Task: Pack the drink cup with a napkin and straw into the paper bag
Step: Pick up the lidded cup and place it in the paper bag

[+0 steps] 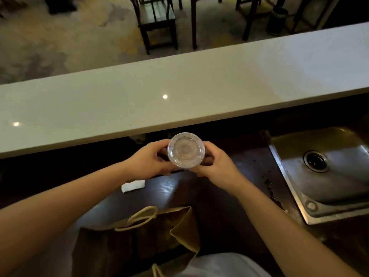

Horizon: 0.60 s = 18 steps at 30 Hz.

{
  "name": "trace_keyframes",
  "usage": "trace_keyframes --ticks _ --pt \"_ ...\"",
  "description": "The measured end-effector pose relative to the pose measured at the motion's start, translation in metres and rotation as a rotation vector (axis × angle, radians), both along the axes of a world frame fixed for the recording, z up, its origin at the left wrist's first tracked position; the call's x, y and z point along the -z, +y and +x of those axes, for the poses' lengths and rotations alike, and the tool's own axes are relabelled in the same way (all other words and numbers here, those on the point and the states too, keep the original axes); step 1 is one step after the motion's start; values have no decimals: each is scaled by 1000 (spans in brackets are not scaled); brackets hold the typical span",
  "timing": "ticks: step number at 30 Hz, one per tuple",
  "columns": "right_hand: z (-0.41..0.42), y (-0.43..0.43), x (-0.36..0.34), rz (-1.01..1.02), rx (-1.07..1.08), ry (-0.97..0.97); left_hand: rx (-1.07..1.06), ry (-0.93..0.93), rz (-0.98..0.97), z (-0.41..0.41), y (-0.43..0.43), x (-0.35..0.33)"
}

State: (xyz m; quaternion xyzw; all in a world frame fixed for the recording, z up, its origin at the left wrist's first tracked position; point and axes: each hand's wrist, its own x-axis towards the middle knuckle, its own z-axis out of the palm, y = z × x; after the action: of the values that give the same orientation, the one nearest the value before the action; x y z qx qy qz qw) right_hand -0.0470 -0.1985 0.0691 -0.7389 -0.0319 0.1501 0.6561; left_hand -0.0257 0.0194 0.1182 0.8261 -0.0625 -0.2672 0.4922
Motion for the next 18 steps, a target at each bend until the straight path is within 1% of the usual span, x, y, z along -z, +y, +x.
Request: trace_keyframes --ticks 4,8,13,18 --pt "-5 11 -52 -23 -123 -112 -55 -87 -36 -27 21 -49" --pt "-19 24 -99 -4 -218 -211 -117 -184 -50 -63 39 -93" --pt "-37 41 -142 64 -316 -237 -224 -310 -110 -110 56 -127" --pt "-56 54 -171 94 -425 -286 -293 -400 -165 -153 64 -145"
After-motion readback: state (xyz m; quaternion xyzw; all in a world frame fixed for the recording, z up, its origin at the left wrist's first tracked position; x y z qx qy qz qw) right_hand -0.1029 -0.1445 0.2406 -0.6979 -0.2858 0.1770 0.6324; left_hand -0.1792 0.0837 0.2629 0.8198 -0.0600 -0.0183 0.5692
